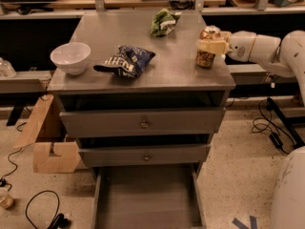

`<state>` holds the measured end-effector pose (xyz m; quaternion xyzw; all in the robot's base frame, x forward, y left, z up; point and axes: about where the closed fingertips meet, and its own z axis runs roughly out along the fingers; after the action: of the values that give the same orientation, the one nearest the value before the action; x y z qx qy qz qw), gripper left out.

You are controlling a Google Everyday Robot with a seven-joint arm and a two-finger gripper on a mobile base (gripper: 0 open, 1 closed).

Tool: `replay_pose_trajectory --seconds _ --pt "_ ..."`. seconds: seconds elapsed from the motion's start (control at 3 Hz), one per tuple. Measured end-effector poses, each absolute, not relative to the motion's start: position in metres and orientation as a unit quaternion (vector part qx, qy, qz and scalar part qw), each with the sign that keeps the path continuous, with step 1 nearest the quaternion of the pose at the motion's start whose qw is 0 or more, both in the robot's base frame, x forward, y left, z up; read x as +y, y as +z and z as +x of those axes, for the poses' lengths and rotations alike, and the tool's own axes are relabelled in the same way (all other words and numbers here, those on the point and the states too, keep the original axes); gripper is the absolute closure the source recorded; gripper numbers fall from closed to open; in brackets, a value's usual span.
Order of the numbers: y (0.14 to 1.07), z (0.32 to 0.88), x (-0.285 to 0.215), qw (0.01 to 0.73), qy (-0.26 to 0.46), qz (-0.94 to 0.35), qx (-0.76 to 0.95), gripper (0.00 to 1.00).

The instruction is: Pick orange can from bottom drawer and place on counter

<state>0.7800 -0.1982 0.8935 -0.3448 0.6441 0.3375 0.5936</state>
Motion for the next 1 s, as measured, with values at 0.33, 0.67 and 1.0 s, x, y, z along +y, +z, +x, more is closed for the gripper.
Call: replay_pose_trajectory --seconds 0.33,0.67,1.0 --pt "0.8809 0.7839 -0.1982 0.59 0.342 -0.341 0.647 0.87" --pt "0.884 0.7839 -0.1981 0.59 0.342 -0.341 0.647 0.56" --pt "0.8844 0.7839 -0.1981 0.59 0.342 -0.341 0.647 0.33"
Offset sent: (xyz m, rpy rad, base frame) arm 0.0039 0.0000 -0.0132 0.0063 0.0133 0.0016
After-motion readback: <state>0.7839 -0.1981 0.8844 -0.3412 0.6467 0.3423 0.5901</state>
